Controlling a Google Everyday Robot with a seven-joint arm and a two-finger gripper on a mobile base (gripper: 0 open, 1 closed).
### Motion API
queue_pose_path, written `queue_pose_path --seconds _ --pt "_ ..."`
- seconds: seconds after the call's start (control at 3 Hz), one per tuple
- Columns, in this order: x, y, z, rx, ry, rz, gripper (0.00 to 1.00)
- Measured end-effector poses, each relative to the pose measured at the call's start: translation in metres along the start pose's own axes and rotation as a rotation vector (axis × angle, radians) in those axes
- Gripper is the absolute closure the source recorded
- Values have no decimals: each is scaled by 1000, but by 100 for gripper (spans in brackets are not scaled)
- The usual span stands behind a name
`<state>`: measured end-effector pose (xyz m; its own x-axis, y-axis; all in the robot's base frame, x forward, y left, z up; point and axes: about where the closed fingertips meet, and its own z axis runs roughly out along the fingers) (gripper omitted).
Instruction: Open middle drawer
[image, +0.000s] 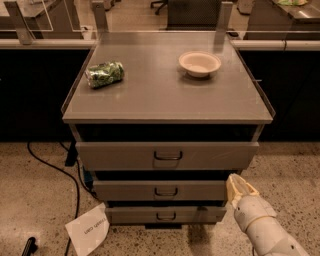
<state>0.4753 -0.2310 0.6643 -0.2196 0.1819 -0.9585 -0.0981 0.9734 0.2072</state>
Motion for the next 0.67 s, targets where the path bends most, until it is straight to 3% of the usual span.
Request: queue_pose_path --seconds 0.33,0.67 --pt "0 0 0 1 -1 -2 100" --pt "25 -6 3 31 -4 21 100"
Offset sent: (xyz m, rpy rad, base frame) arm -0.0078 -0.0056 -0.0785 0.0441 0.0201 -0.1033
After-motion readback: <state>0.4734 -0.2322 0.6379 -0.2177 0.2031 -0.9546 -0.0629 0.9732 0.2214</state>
